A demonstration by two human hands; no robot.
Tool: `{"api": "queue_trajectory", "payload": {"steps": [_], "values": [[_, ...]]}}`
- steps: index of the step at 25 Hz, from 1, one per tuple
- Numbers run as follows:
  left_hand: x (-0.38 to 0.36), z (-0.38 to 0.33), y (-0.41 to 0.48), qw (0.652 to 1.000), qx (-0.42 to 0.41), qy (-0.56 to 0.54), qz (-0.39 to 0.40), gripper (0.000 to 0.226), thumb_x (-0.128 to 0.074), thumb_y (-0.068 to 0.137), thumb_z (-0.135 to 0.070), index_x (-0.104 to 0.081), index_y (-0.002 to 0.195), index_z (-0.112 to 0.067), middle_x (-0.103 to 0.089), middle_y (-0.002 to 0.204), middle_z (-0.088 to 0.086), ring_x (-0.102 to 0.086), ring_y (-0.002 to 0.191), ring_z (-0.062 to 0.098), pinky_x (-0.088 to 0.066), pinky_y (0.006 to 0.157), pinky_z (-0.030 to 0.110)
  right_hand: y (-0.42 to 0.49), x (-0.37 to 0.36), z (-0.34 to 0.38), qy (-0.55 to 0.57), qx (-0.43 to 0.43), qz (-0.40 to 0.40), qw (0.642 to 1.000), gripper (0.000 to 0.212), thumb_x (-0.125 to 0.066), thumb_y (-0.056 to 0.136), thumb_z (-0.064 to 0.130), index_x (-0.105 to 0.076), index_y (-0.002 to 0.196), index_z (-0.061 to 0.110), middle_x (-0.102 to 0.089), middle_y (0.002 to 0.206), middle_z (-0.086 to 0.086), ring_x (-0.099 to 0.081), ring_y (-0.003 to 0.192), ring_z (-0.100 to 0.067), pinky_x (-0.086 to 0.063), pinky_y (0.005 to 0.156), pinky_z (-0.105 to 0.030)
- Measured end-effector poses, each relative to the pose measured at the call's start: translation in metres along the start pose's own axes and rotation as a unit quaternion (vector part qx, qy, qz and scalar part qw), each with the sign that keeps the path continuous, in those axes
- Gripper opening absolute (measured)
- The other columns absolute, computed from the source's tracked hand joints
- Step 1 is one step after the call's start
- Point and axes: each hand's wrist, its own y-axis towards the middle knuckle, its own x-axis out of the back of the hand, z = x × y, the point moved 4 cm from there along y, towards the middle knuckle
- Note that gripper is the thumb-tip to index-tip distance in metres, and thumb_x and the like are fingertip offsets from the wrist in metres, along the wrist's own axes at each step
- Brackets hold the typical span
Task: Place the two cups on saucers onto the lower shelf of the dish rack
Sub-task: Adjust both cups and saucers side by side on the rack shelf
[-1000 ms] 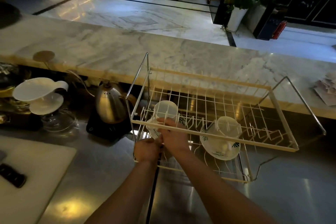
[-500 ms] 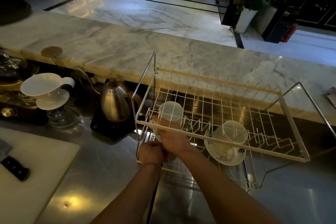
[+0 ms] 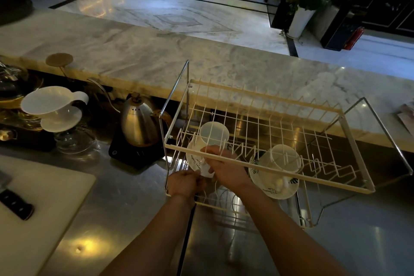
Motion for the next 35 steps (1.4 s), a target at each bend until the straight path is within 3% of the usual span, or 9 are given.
{"api": "queue_trajectory", "payload": {"steps": [2, 8, 12, 14, 17, 22, 28, 32, 35], "values": [[-0.001, -0.002, -0.003, 1.0, 0.002, -0.006, 0.005, 0.005, -0.072, 0.085, -0.003, -0.073, 0.086, 0.002, -0.078, 0.09, 0.024, -0.077, 0.084, 0.039, -0.062, 0.082, 0.054, -0.004, 0.005, -0.006, 0.049, -0.006, -0.014, 0.999, 0.022, -0.061, 0.097, 0.013, -0.072, 0.116, 0.012, -0.068, 0.1, -0.002, -0.063, 0.079, -0.009, -0.051, 0.055, -0.008], [-0.009, -0.006, -0.003, 0.999, -0.011, -0.024, 0.032, 0.022, -0.059, 0.096, -0.013, -0.066, 0.108, 0.004, -0.075, 0.098, 0.028, -0.075, 0.088, 0.044, -0.061, 0.084, 0.06, -0.014, 0.009, -0.025, 0.092, 0.001, -0.135, 0.987, 0.024, -0.07, 0.089, 0.014, -0.062, 0.111, 0.019, -0.071, 0.096, -0.008, -0.071, 0.083, -0.029, -0.06, 0.067, -0.038], [-0.01, -0.007, 0.0, 0.999, -0.035, 0.018, -0.006, 0.006, -0.066, 0.087, -0.005, -0.07, 0.083, -0.002, -0.076, 0.089, 0.023, -0.076, 0.085, 0.041, -0.061, 0.082, 0.059, -0.011, 0.006, -0.032, 0.065, -0.019, -0.142, 0.987, 0.026, -0.069, 0.091, 0.027, -0.062, 0.114, 0.017, -0.072, 0.101, -0.005, -0.074, 0.085, -0.024, -0.064, 0.073, -0.041], [-0.012, -0.004, -0.001, 0.998, -0.032, 0.046, -0.006, 0.006, -0.07, 0.081, -0.002, -0.069, 0.075, -0.003, -0.076, 0.086, 0.021, -0.075, 0.084, 0.039, -0.062, 0.081, 0.057, -0.01, 0.008, -0.034, 0.027, -0.037, -0.14, 0.989, 0.012, -0.064, 0.095, 0.028, -0.065, 0.103, 0.02, -0.072, 0.1, -0.009, -0.074, 0.081, -0.025, -0.064, 0.073, -0.045], [-0.015, 0.007, -0.004, 0.994, -0.024, 0.107, 0.024, 0.007, -0.072, 0.077, -0.008, -0.07, 0.078, -0.001, -0.077, 0.088, 0.024, -0.075, 0.086, 0.04, -0.062, 0.081, 0.057, -0.015, 0.017, -0.043, 0.097, -0.053, -0.157, 0.981, 0.015, -0.064, 0.094, 0.019, -0.066, 0.083, 0.029, -0.071, 0.08, -0.004, -0.069, 0.066, -0.018, -0.061, 0.062, -0.036], [-0.013, 0.003, 0.002, 0.991, -0.05, 0.121, 0.032, 0.024, -0.065, 0.09, -0.014, -0.07, 0.102, 0.006, -0.074, 0.105, 0.027, -0.073, 0.097, 0.041, -0.058, 0.091, 0.054, -0.029, 0.028, -0.053, 0.097, -0.05, -0.173, 0.979, 0.014, -0.067, 0.094, 0.03, -0.07, 0.082, 0.023, -0.071, 0.068, 0.0, -0.068, 0.053, -0.002, -0.052, 0.049, -0.013], [-0.01, -0.002, -0.002, 0.996, -0.057, 0.066, 0.015, 0.022, -0.062, 0.091, 0.0, -0.067, 0.113, 0.002, -0.074, 0.104, 0.021, -0.077, 0.084, 0.034, -0.063, 0.053, 0.03, -0.032, 0.031, -0.053, 0.052, -0.066, -0.182, 0.98, 0.024, -0.063, 0.096, 0.032, -0.072, 0.084, 0.014, -0.07, 0.058, 0.001, -0.068, 0.048, -0.001, -0.052, 0.057, -0.021], [-0.01, 0.005, -0.003, 0.996, -0.061, 0.06, -0.001, 0.012, -0.063, 0.089, 0.002, -0.069, 0.099, -0.002, -0.073, 0.085, 0.014, -0.077, 0.074, 0.032, -0.065, 0.066, 0.039, -0.04, 0.029, -0.05, -0.001, -0.026, -0.189, 0.982, 0.023, -0.061, 0.096, 0.028, -0.072, 0.077, 0.023, -0.072, 0.057, -0.001, -0.071, 0.053, -0.007, -0.059, 0.062, -0.027], [-0.009, 0.009, -0.006, 0.996, -0.067, 0.053, -0.009, 0.013, -0.064, 0.09, 0.001, -0.068, 0.085, -0.01, -0.071, 0.075, 0.006, -0.076, 0.066, 0.026, -0.064, 0.059, 0.034, -0.047, 0.022, -0.051, -0.002, -0.012, -0.195, 0.981, 0.015, -0.063, 0.096, 0.03, -0.074, 0.09, 0.022, -0.072, 0.067, 0.0, -0.072, 0.061, -0.007, -0.057, 0.06, -0.025]]}}
